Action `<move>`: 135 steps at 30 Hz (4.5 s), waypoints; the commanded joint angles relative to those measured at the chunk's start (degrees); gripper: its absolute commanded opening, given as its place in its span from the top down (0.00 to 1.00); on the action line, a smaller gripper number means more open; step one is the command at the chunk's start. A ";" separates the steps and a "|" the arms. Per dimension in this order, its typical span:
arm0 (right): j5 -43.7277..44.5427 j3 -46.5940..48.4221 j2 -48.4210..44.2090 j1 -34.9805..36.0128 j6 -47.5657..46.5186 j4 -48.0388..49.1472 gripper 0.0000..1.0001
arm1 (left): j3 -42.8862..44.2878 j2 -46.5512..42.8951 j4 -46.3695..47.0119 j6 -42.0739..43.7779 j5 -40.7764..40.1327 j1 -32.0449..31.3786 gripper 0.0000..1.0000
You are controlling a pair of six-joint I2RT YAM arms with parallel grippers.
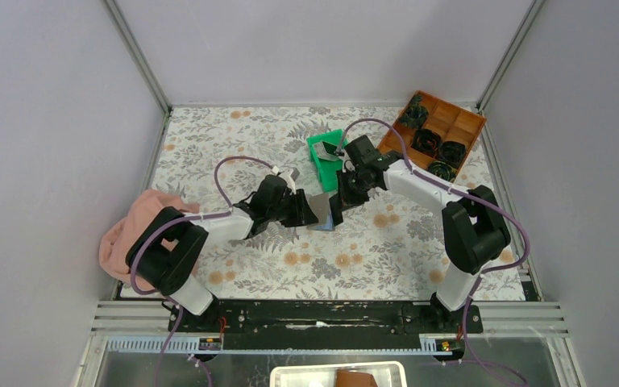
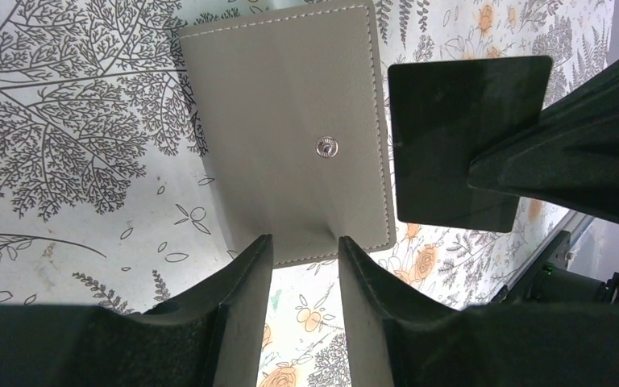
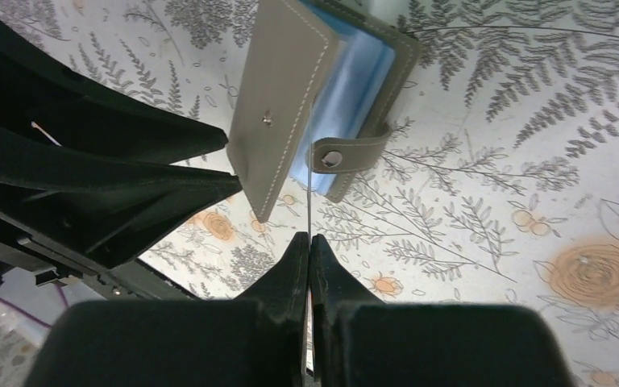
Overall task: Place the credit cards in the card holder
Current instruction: Open the card holder at the center of the board.
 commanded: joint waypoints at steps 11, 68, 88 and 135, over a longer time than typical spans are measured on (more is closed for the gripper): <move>10.39 5.88 -2.56 3.48 -3.98 -9.57 1.00 | 2.16 0.99 -1.97 2.10 -2.44 -0.93 0.58; 23.82 11.18 7.37 8.38 0.37 -9.20 1.00 | 1.28 -0.61 -5.04 4.26 -2.97 -0.93 0.59; 10.48 7.03 7.91 2.85 6.06 -1.76 1.00 | 0.70 -0.17 -4.26 4.18 -2.28 -0.94 0.59; -1.70 -7.23 4.46 -2.17 15.07 14.97 1.00 | 0.41 2.49 -6.12 5.04 -2.57 -0.98 0.59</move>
